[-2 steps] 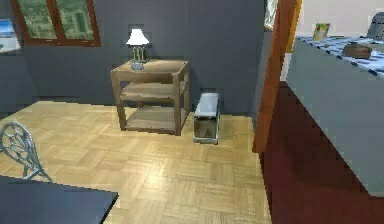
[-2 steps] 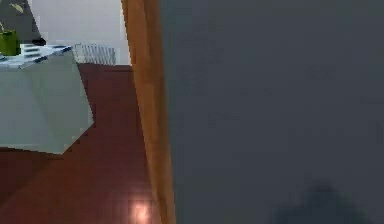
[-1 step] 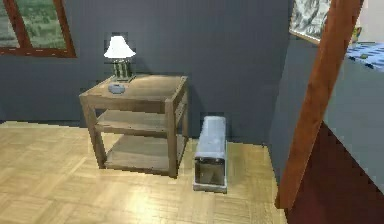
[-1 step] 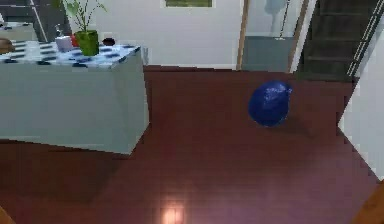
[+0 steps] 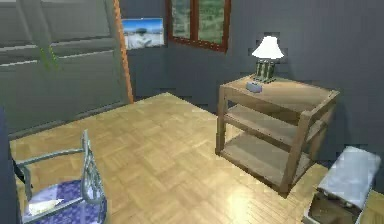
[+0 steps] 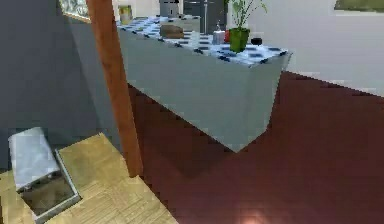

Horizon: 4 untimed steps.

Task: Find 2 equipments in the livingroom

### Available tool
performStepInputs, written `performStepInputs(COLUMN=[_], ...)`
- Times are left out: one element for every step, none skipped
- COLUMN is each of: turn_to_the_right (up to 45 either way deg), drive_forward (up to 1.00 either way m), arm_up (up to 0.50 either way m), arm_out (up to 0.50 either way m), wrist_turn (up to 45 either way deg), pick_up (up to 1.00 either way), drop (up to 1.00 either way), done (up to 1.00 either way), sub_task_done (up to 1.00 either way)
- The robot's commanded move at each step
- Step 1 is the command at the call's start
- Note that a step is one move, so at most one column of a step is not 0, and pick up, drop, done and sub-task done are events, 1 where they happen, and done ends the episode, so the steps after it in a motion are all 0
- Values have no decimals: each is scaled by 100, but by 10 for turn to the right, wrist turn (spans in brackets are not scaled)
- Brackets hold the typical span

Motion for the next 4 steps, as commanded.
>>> performStepInputs(turn_to_the_right=[0, -450, 0, -240], drive_forward=[100, 0, 70, 0], arm_up=[0, 0, 0, 0], arm_out=[0, 0, 0, 0], wrist_turn=[0, 0, 0, 0], pick_up=[0, 0, 0, 0], drop=[0, 0, 0, 0], done=[0, 0, 0, 0], sub_task_done=[0, 0, 0, 0])
